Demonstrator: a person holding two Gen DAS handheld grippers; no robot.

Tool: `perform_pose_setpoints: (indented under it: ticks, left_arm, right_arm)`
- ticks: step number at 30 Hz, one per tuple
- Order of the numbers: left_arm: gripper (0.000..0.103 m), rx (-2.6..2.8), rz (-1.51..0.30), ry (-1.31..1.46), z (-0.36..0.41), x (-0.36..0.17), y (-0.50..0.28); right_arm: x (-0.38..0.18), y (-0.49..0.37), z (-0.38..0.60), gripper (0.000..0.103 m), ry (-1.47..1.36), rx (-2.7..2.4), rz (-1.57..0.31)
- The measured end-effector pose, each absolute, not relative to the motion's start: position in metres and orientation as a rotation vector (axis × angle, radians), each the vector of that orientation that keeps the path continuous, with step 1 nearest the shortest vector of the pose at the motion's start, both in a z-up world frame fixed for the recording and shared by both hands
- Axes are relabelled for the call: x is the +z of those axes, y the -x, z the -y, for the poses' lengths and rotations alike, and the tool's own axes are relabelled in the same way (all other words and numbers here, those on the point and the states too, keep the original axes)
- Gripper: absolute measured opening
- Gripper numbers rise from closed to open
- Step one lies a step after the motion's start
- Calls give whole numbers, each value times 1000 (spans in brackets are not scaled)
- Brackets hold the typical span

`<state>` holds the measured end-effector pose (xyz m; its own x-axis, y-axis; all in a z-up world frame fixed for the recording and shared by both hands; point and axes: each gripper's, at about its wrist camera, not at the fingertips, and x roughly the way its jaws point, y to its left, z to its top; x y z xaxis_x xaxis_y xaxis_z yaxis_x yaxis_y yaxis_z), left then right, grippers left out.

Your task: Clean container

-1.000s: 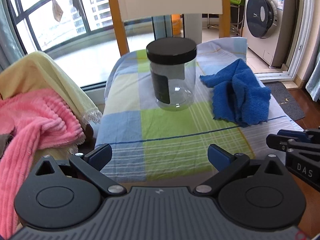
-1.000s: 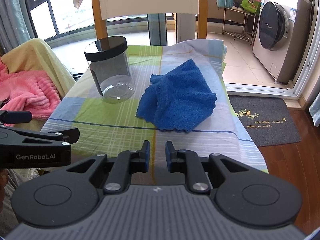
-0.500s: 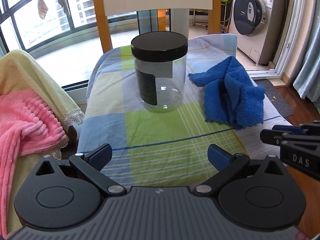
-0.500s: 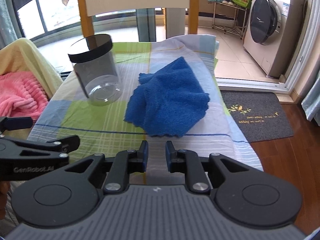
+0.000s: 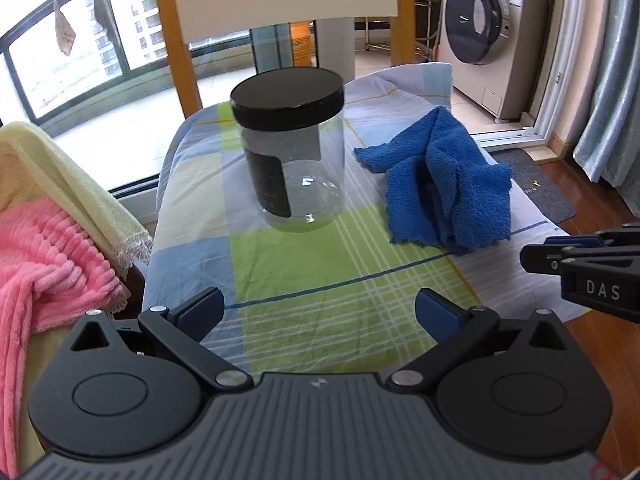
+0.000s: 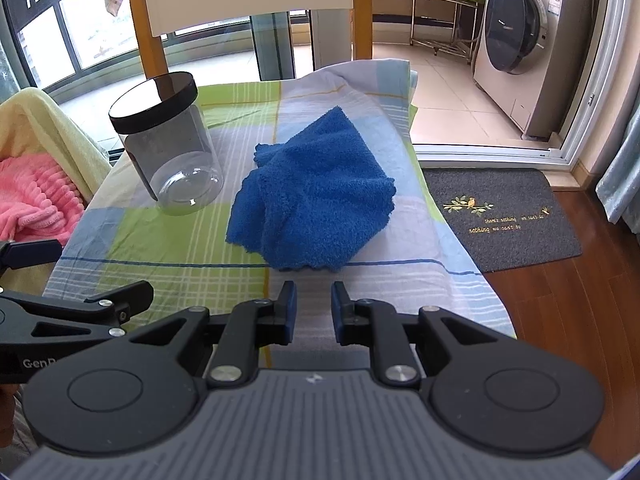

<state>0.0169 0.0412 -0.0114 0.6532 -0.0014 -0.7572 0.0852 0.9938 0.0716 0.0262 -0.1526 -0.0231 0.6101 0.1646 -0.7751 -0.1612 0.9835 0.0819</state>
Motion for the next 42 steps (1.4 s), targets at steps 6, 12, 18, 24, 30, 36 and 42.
perform_pose_setpoints:
  ticks: [6,12,18,24,30,36,42]
  left_arm:
    - [102,-55,-852,-124,-38,-13,-20]
    - [102,-39,-859,-118,-41,-19,-26]
    - [102,-65,-878,-101,-42,-23,-31]
    - [102,-60,-868,-124,-39,-24,-31]
    - [102,-45,-872,-127,-40,-25,-34]
    - [102,-32,-890,-124,-40,-28,-37]
    - [102,-30,-887,-135,-36,-27,-40]
  right_arm:
    - [-24,-28,158,16,-15,172,-894]
    - [-26,-30,158,16,-21,179,-900]
    - [-28,-34,155,16,-23,186,-902]
    - [-30,-34,156,16,-24,186,-905]
    - [-31,-36,155,16,-31,194,-904]
    - [-31,-38,156,16,-37,200,-901]
    - [-32,-41,158,16,-42,201,-898]
